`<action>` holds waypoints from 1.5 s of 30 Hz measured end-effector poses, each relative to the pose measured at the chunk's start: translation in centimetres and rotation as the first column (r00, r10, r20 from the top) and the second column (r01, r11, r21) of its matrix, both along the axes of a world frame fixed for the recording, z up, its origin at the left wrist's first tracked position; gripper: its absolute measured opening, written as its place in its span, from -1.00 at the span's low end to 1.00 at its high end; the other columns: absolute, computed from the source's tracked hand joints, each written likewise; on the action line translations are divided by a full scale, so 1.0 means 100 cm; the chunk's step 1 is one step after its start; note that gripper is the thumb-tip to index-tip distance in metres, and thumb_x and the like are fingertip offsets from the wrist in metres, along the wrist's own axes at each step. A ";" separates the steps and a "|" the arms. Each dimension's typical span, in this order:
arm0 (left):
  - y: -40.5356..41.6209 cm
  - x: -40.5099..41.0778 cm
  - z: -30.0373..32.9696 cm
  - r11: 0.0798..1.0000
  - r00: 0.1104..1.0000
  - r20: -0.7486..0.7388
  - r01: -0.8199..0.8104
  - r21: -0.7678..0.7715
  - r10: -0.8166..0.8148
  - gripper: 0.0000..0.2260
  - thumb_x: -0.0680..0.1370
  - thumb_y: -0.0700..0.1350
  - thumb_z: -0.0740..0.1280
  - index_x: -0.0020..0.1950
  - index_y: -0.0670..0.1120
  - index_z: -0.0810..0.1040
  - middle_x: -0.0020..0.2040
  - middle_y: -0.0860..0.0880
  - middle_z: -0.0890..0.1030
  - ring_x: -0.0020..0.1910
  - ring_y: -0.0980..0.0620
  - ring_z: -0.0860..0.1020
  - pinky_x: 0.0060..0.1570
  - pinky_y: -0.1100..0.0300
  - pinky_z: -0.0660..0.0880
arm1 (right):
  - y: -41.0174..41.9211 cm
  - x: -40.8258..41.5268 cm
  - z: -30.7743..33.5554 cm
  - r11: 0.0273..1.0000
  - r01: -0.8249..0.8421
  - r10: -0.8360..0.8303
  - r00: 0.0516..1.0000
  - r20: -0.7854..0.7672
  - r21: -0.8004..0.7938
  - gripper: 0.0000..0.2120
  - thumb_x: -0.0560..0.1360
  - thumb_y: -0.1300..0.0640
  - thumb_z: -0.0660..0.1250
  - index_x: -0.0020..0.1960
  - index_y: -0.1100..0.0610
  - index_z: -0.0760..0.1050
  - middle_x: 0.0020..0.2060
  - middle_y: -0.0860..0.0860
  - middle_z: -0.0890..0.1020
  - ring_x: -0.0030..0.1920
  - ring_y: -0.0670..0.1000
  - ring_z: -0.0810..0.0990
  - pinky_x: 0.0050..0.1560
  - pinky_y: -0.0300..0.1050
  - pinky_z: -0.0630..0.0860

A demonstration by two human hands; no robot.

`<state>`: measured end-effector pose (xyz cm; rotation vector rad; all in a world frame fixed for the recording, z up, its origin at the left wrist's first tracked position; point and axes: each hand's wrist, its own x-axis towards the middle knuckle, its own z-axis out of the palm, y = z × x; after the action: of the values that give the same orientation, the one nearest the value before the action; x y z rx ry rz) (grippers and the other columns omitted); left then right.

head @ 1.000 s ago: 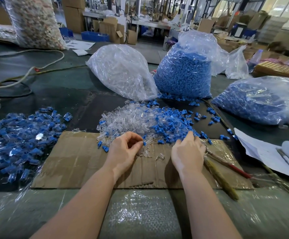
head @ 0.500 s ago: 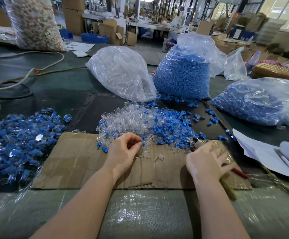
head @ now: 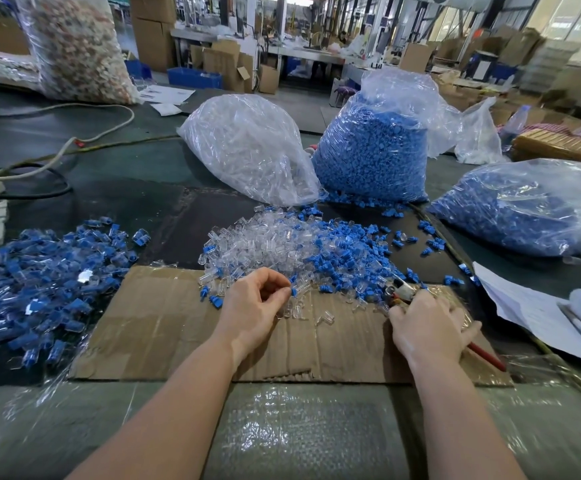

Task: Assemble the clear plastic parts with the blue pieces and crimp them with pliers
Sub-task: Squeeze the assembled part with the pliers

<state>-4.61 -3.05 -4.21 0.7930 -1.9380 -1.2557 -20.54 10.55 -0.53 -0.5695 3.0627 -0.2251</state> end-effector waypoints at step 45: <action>0.001 0.001 -0.001 0.999 0.999 -0.024 -0.026 0.018 0.027 -0.82 0.49 -0.24 0.37 -0.17 0.05 0.53 -0.24 0.04 0.58 -0.25 0.16 0.51 -0.23 0.42 0.43 | -0.020 0.048 -0.013 0.951 -0.310 0.307 0.948 -0.087 -0.017 -0.41 0.50 -0.20 0.19 0.45 -0.03 0.11 0.38 0.10 0.20 0.39 0.14 0.19 0.39 0.25 0.07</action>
<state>-4.51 -2.94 -4.31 0.8061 -1.8937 -1.2625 -15.69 8.56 -1.86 -1.0728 2.9924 -0.2463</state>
